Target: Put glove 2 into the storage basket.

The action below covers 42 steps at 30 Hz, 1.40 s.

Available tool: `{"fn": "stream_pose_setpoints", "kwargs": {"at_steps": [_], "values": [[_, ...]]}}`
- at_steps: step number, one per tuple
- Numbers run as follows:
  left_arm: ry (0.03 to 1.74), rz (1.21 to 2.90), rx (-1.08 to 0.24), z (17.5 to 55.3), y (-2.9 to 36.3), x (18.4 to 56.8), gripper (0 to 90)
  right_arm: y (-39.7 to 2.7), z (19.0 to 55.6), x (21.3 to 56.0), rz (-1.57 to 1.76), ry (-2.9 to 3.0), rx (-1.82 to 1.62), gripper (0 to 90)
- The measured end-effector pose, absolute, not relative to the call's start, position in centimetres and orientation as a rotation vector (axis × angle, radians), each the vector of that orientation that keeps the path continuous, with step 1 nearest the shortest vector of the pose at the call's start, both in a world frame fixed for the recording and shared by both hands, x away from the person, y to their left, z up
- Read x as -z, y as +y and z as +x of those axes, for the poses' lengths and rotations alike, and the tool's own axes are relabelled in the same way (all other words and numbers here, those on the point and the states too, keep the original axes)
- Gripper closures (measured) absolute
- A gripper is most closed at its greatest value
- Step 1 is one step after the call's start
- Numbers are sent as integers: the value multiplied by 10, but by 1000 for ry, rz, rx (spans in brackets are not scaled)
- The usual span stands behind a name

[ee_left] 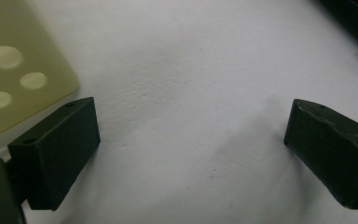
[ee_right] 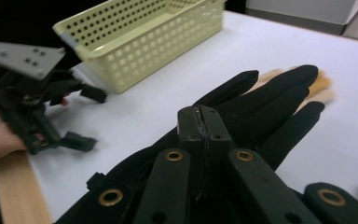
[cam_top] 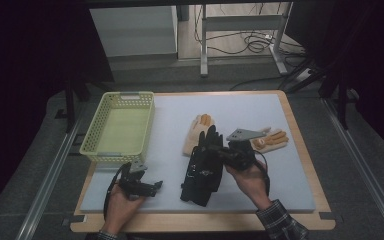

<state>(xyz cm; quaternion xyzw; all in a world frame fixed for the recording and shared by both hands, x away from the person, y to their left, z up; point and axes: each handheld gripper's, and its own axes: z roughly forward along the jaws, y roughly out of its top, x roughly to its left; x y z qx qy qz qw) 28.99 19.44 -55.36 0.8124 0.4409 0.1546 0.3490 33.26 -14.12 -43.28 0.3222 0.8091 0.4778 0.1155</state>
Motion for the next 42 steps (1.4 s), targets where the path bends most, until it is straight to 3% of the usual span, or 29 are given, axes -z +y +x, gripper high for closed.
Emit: {"fn": "stream_pose_setpoints", "kwargs": {"at_steps": [9, 14, 22, 33, 42], "values": [[1141, 2103, -404, 290, 194, 554, 36, -104, 322, 464, 1011, 2383, -1422, 883], [1143, 2103, -403, 290, 194, 554, 36, -104, 320, 486, 1055, 2350, -1355, 875], [1140, 2110, -403, 290, 195, 554, 36, -124, 315, 499, 1001, 2373, -1260, 647], [1141, 2109, -402, 290, 195, 554, 36, -151, 344, 499, 1000, 2327, -1156, 719], [1140, 2110, -403, 290, 195, 554, 36, -138, 376, 500, 1004, 2311, -1132, 638]]}}
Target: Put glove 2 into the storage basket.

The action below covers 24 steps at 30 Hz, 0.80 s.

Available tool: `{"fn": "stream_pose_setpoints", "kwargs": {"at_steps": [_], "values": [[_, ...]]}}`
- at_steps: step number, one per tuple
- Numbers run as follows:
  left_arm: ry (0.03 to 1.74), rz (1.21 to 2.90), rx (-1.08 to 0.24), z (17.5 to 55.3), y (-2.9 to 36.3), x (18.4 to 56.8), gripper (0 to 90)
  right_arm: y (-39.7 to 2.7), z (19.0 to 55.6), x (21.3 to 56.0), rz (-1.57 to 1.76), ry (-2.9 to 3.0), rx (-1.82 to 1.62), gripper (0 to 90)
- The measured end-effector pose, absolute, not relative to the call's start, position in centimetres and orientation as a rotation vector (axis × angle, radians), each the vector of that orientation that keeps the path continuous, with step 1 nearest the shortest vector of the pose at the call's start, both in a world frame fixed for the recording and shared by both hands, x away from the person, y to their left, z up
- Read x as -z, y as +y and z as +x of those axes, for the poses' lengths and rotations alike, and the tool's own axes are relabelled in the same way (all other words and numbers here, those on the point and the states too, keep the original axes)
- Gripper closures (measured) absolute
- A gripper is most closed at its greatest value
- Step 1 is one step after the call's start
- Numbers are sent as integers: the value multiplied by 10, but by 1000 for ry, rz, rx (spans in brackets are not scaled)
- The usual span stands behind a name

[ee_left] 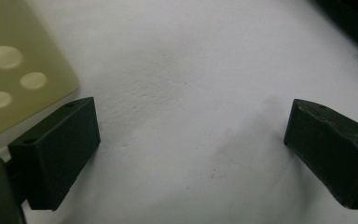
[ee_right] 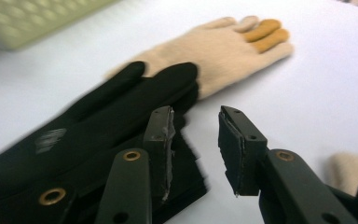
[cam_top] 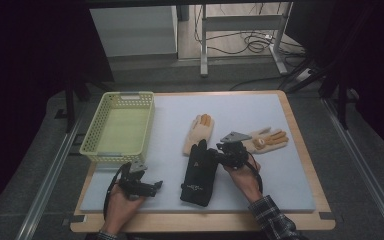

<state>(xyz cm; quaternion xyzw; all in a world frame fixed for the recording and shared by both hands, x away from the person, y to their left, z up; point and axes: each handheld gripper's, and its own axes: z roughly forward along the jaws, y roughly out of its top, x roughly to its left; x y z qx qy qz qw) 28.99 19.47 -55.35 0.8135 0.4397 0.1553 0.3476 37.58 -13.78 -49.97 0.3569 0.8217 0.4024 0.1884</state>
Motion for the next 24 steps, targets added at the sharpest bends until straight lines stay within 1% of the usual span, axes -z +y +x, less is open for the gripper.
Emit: {"fn": "stream_pose_setpoints", "kwargs": {"at_steps": [4, 7, 11, 12, 15, 17, 20, 22, 24], "values": [[1140, 2109, -402, 290, 195, 554, 36, -136, 392, 510, 1025, 2322, -1055, 638], [1140, 2109, -402, 290, 195, 554, 36, -142, 392, 514, 1046, 2319, -1055, 638], [1140, 2110, -402, 290, 195, 554, 36, -156, 377, 514, 1051, 2343, -1081, 638], [1140, 2110, -402, 290, 195, 554, 36, -162, 366, 515, 1047, 2362, -1104, 638], [1140, 2110, -402, 290, 195, 554, 36, -169, 350, 517, 1024, 2407, -1125, 644], [1140, 2110, -403, 290, 195, 554, 36, -172, 337, 521, 1001, 2436, -1131, 676], [1141, 2110, -403, 290, 195, 554, 36, -175, 319, 526, 985, 2508, -1172, 778], [1140, 2110, -402, 290, 195, 553, 36, -172, 309, 529, 957, 2561, -1180, 813], [1141, 2110, -403, 290, 195, 553, 36, -164, 300, 533, 906, 2616, -1187, 824]]}}
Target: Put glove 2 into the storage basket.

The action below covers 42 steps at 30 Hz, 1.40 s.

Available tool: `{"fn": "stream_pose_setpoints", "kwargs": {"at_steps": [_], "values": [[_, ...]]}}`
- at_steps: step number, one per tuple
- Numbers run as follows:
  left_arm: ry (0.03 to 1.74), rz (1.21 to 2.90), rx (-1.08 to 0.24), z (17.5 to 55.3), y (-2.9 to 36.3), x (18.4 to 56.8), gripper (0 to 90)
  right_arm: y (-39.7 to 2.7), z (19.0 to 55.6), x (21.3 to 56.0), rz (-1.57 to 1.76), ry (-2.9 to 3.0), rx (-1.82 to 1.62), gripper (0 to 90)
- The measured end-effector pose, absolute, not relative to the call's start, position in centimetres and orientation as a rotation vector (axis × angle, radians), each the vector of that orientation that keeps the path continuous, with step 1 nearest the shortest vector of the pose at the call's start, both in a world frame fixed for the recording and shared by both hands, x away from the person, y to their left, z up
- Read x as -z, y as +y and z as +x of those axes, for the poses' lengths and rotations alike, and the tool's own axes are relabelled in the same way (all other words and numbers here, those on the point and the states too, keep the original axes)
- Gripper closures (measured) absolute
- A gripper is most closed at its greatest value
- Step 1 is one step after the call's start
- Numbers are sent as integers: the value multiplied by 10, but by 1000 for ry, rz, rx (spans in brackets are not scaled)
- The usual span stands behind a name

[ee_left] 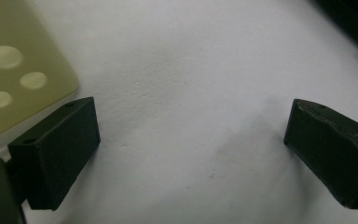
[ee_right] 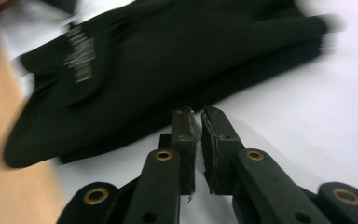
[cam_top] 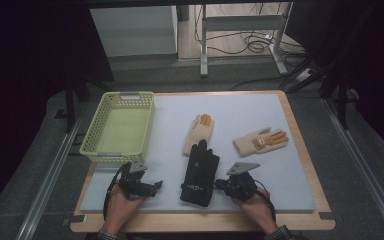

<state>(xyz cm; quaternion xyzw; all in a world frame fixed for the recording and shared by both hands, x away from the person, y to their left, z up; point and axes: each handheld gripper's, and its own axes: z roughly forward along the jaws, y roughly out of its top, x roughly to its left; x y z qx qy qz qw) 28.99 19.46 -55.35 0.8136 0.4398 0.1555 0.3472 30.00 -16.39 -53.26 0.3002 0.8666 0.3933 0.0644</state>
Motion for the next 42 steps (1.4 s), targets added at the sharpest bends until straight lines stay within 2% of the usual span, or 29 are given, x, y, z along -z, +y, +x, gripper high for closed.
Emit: {"fn": "stream_pose_setpoints", "kwargs": {"at_steps": [17, 22, 33, 42], "values": [[1130, 2126, -399, 288, 205, 553, 28, -107, 287, 538, 721, 2664, -1219, 806], [1130, 2128, -400, 288, 205, 553, 37, -125, 290, 531, 745, 2619, -1188, 753], [1128, 2122, -395, 288, 205, 554, 35, -202, 311, 523, 989, 2420, -1081, 595], [1110, 2135, -377, 288, 206, 553, 17, -252, 329, 528, 1132, 2289, -968, 332]]}}
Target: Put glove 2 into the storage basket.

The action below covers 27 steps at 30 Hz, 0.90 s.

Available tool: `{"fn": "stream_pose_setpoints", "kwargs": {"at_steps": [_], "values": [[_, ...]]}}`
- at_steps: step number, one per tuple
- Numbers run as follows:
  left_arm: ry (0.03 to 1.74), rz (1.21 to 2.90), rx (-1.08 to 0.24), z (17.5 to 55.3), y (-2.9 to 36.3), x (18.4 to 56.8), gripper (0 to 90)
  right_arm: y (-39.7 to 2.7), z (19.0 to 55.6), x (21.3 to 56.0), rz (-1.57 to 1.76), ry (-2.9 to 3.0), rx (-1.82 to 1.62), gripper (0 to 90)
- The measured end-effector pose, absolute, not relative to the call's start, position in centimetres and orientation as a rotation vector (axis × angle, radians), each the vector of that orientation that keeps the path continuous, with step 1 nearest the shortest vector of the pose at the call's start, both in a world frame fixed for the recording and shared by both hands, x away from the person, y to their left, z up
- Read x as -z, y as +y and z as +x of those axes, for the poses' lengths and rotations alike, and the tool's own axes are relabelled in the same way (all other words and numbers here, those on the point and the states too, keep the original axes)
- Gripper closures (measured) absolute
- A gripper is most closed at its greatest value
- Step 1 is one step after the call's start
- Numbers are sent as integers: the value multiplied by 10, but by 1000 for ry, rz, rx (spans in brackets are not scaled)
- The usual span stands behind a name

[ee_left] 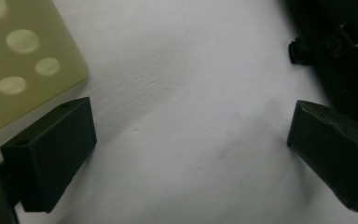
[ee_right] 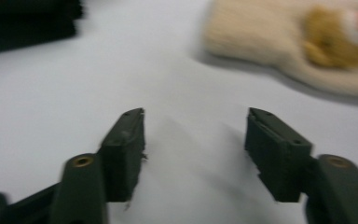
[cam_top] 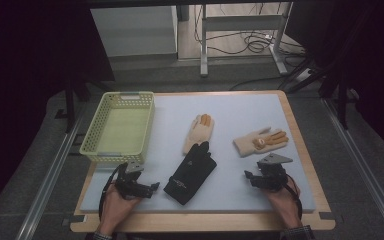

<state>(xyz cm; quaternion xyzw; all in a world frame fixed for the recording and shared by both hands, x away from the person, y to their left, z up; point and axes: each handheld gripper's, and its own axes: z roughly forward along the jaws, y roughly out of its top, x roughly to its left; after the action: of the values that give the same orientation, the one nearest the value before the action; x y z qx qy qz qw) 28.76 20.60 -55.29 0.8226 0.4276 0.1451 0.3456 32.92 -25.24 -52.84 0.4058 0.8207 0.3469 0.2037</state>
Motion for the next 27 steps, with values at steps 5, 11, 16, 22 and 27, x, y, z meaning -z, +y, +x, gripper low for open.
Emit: {"fn": "stream_pose_setpoints", "kwargs": {"at_steps": [5, 11, 16, 22, 27], "values": [[1120, 2097, -337, 284, 208, 540, 15, -259, 332, 531, 1169, 2268, -986, 256], [1072, 2081, -279, 278, 193, 522, 3, -257, 332, 532, 1171, 2258, -948, 213], [1019, 2115, -218, 281, 162, 508, 0, -257, 332, 532, 1171, 2256, -948, 212], [962, 2192, -219, 287, 117, 503, 0, -257, 332, 532, 1172, 2256, -949, 212], [934, 2206, -225, 290, 87, 506, 0, -257, 332, 532, 1171, 2256, -950, 212]]}}
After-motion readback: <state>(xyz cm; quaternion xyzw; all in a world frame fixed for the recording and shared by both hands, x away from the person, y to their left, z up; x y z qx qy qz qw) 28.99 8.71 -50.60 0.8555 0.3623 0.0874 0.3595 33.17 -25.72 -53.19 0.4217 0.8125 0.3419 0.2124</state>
